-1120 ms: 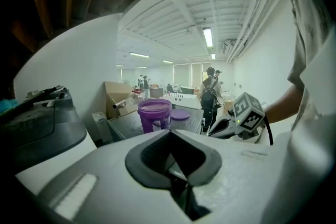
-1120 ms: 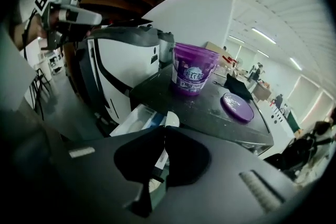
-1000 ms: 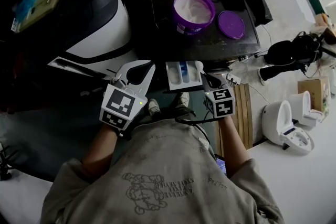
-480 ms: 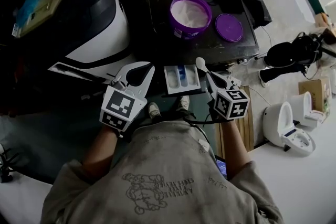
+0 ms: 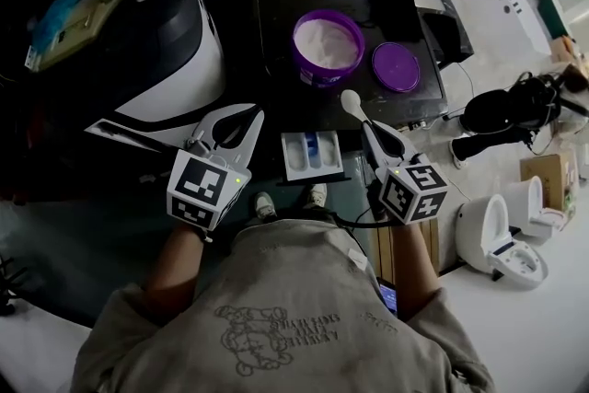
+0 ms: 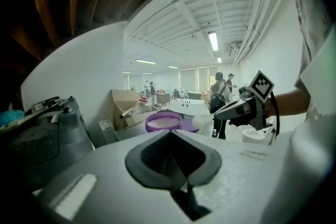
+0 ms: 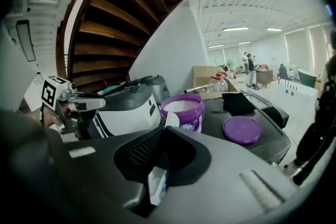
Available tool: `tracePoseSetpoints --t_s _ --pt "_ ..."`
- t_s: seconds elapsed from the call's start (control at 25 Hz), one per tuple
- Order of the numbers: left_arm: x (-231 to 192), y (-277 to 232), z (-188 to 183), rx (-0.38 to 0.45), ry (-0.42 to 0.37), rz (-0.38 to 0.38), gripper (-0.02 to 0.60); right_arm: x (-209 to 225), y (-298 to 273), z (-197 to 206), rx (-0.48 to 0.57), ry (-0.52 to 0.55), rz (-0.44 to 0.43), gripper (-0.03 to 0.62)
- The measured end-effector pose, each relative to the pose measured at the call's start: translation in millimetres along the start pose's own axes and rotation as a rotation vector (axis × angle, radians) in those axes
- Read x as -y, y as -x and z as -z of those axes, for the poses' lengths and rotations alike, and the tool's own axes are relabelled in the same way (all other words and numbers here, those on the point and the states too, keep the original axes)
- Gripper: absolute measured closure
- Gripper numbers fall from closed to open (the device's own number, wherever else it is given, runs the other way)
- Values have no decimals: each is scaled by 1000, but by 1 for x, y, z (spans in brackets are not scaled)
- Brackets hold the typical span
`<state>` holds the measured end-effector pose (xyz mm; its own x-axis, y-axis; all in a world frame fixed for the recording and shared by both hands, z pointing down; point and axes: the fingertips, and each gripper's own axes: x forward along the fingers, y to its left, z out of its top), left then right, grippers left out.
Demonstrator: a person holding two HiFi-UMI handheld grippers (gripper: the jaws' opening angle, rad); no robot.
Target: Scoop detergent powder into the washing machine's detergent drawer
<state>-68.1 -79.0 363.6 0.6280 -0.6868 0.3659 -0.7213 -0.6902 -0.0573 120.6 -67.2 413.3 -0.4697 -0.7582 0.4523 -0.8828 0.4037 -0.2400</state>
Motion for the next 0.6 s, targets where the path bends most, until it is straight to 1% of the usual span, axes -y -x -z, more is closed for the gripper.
tracePoseSetpoints --t_s 0.28,0.6 --pt "-9 -11 -22 26 4 -47 581 -2 -1 -50 67 79 -55 563" --pt "-18 -26 -39 44 7 -105 581 7 -11 -89 114 157 -106 562"
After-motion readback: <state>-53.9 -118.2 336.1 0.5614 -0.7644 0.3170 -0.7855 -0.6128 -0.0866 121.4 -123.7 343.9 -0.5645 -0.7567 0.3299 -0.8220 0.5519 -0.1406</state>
